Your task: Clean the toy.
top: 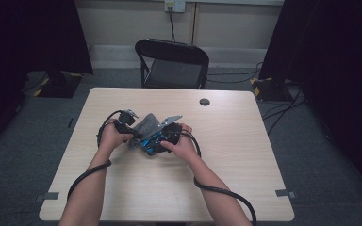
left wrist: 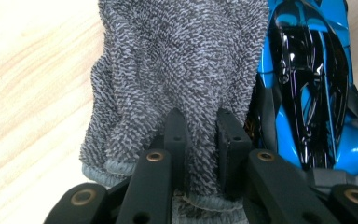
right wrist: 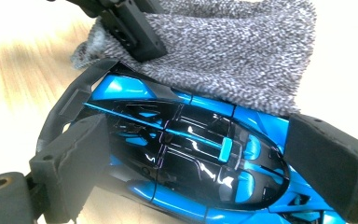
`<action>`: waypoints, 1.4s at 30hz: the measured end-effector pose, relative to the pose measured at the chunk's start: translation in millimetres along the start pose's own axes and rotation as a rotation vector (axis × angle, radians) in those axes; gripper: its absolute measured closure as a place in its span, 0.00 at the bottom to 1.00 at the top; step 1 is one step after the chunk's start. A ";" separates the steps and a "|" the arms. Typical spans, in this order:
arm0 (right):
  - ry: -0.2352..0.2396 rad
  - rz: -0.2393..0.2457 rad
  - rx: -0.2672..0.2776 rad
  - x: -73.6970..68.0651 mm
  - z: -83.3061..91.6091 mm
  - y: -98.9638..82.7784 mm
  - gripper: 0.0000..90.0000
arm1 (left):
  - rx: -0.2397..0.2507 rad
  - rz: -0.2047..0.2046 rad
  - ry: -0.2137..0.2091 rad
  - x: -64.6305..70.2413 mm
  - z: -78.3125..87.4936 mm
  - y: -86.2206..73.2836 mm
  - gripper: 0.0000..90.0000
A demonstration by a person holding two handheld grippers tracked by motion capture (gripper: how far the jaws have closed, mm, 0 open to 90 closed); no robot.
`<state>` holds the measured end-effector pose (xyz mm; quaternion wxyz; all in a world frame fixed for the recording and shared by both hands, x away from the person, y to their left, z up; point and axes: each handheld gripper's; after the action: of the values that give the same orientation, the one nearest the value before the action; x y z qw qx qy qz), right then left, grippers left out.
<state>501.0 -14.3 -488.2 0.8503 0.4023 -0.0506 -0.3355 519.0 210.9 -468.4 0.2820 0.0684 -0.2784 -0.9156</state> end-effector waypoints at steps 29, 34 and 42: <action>0.000 0.002 0.001 0.1 0.1 -0.3 0.08 | 0.005 0.001 -0.006 18.4 27.3 -37.5 0.86; 0.001 0.002 0.001 0.1 0.2 -0.3 0.08 | 0.004 0.002 -0.003 20.6 34.1 -44.2 0.86; 0.001 0.005 0.007 0.6 0.2 -1.0 0.08 | 0.006 0.016 0.005 23.6 45.6 -60.4 0.86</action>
<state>500.9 -15.3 -488.8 0.8498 0.4053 -0.0523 -0.3328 457.6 260.7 -462.7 0.2899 0.0692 -0.2807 -0.9123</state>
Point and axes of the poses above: each handheld gripper's, and its own axes: z roughly backward along the jaws, y roughly out of its top, x roughly to its right, and after that the axes turned 11 degrees about -z, right-handed
